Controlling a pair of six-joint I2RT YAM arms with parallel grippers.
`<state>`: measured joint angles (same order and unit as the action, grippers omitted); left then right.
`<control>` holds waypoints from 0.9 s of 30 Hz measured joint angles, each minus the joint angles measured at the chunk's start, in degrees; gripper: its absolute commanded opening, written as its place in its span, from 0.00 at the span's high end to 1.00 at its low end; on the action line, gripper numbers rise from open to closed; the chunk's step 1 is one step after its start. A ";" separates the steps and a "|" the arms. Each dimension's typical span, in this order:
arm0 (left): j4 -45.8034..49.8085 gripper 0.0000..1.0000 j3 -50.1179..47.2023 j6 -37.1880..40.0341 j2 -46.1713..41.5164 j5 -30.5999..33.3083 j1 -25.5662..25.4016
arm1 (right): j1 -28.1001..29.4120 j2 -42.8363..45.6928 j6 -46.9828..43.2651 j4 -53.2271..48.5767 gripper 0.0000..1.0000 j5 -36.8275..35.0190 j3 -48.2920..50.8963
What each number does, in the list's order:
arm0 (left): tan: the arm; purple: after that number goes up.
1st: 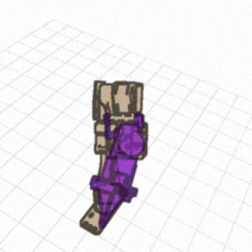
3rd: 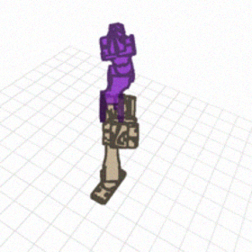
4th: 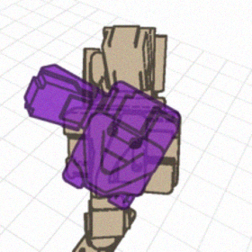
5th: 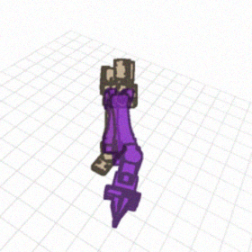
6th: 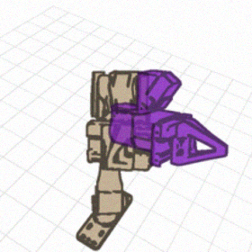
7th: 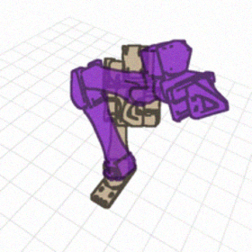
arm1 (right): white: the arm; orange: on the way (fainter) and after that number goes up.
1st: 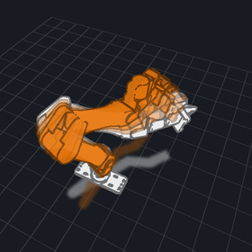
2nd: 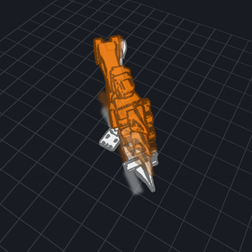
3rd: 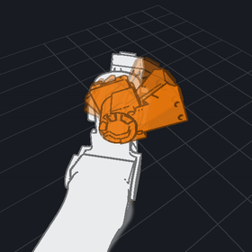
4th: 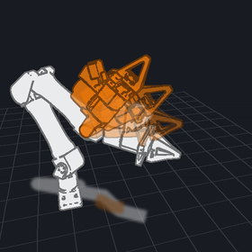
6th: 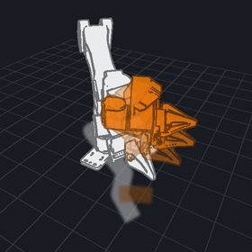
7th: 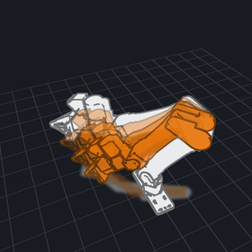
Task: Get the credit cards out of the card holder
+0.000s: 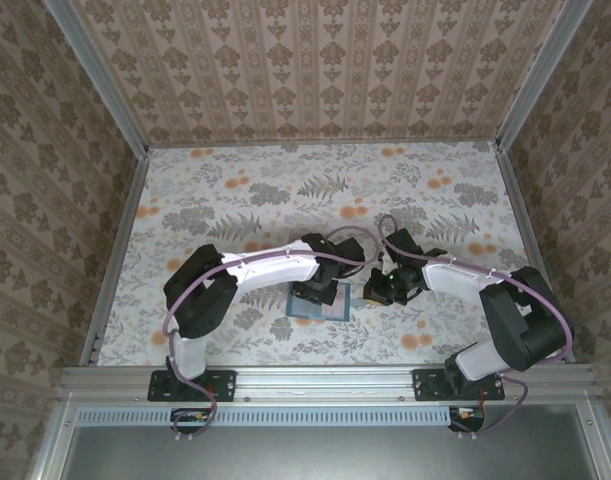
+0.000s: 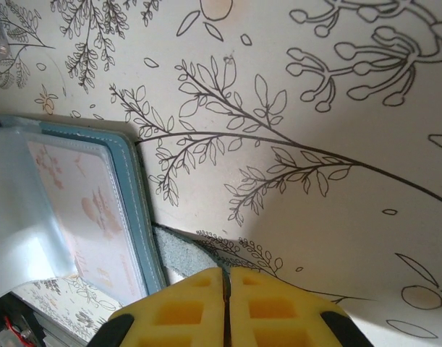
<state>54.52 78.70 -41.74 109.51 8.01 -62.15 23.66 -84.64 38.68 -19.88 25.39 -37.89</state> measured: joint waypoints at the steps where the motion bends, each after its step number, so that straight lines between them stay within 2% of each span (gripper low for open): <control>1: -0.35 0.88 -0.90 -0.07 -0.02 -0.33 0.00 | 0.02 -0.33 -0.15 -0.09 0.92 0.00 -0.11; 5: -1.42 0.84 -3.23 -0.31 -0.02 -1.38 0.02 | 0.02 -1.36 -0.72 -0.37 0.92 -0.02 -0.44; 14: -4.87 0.67 -6.78 -0.68 -0.94 -2.89 1.27 | 0.02 -1.38 -2.69 -2.97 0.86 -0.09 -1.77; 20: -9.20 0.65 -13.03 -1.03 -5.84 -4.15 3.13 | 0.02 -2.10 -3.76 -5.20 0.80 -1.60 -3.17; 27: -15.23 0.63 -19.85 -1.92 -11.02 -8.76 6.10 | 0.02 -2.10 -4.50 -8.31 0.74 -4.04 -4.52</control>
<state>39.29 58.85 -43.66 98.50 -0.75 -56.05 23.68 -86.74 34.17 -28.18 21.34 -42.41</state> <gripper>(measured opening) 0.365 0.256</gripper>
